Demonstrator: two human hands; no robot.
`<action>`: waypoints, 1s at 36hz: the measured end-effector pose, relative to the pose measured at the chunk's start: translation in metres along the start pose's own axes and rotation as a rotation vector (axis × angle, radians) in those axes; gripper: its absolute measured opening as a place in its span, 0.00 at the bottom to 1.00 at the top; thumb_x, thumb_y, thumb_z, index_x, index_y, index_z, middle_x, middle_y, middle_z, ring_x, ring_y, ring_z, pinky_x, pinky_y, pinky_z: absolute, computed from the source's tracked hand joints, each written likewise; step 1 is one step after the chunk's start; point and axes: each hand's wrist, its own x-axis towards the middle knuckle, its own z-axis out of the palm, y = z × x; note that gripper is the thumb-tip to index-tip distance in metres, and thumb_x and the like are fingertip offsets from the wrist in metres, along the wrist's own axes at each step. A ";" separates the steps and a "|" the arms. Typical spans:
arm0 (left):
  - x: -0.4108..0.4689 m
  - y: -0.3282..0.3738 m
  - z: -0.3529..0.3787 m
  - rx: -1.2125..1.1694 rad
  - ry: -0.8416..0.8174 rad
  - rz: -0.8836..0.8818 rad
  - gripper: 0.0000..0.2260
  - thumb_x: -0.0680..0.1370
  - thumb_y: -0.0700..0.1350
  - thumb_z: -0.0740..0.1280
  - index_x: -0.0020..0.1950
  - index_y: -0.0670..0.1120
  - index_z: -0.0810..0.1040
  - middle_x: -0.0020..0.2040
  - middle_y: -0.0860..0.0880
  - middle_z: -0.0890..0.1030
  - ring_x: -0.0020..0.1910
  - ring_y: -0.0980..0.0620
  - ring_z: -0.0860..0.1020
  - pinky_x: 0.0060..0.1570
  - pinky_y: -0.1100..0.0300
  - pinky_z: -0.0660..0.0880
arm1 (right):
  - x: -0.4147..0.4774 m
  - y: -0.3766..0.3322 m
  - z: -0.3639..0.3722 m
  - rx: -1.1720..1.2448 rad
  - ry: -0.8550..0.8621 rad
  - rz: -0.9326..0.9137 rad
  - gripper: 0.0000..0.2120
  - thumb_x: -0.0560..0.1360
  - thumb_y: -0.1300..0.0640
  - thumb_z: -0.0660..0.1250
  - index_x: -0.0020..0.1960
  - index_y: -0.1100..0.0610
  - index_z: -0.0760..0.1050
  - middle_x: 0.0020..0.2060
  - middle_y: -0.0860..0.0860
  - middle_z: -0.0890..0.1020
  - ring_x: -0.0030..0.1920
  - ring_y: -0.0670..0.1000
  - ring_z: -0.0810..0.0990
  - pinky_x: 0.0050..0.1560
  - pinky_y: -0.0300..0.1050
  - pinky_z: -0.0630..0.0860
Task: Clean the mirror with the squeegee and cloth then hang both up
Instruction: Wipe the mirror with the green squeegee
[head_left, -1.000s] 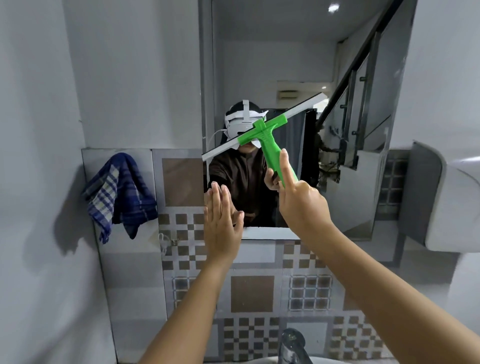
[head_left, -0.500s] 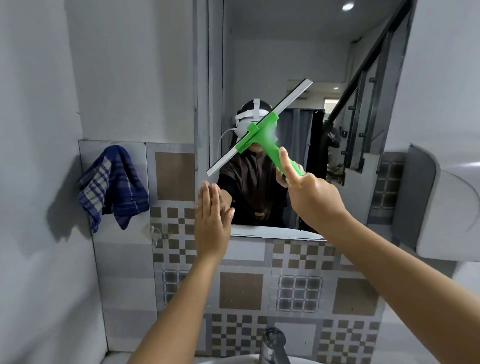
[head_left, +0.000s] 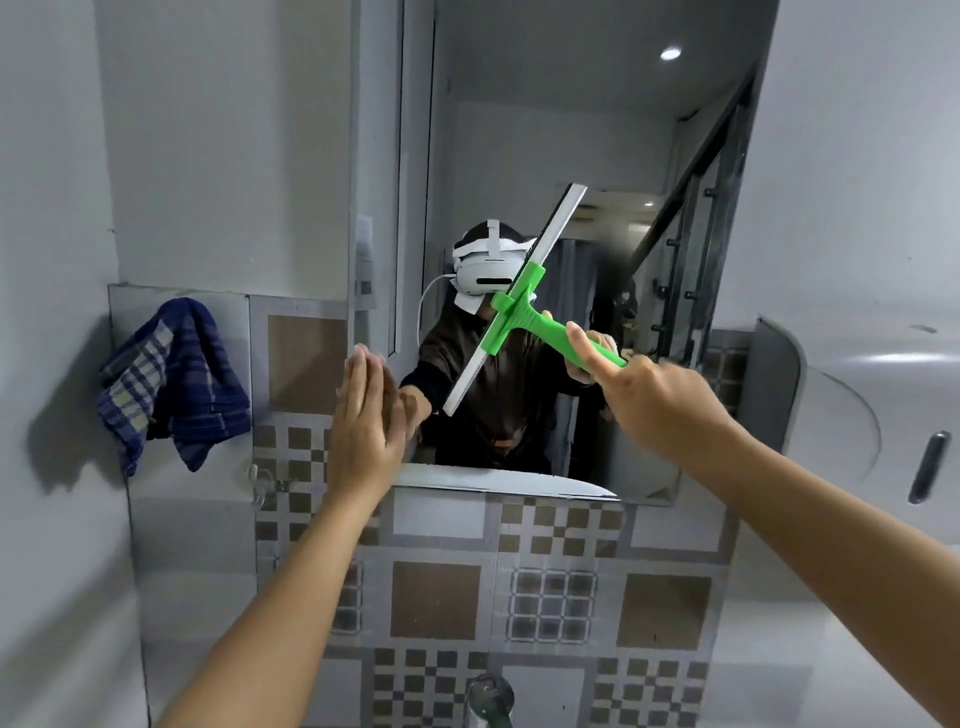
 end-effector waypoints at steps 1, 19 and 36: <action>0.011 0.000 -0.002 0.025 0.014 0.016 0.26 0.81 0.52 0.51 0.76 0.42 0.52 0.77 0.46 0.49 0.76 0.49 0.48 0.73 0.50 0.52 | -0.004 0.004 -0.001 0.037 -0.001 -0.001 0.37 0.76 0.66 0.57 0.70 0.46 0.34 0.30 0.55 0.71 0.23 0.53 0.71 0.22 0.44 0.71; 0.179 0.028 -0.030 0.175 0.137 0.194 0.28 0.79 0.52 0.49 0.74 0.37 0.55 0.76 0.39 0.55 0.75 0.43 0.53 0.72 0.63 0.41 | -0.061 0.014 0.011 0.177 -0.022 0.336 0.44 0.63 0.66 0.74 0.73 0.53 0.58 0.19 0.47 0.60 0.15 0.48 0.54 0.13 0.37 0.59; 0.177 0.020 -0.037 0.124 0.096 0.276 0.28 0.79 0.48 0.57 0.75 0.40 0.53 0.77 0.42 0.51 0.76 0.45 0.50 0.72 0.58 0.47 | -0.071 -0.071 0.021 0.570 -0.090 0.719 0.35 0.79 0.57 0.57 0.75 0.46 0.36 0.34 0.58 0.78 0.30 0.56 0.78 0.37 0.57 0.79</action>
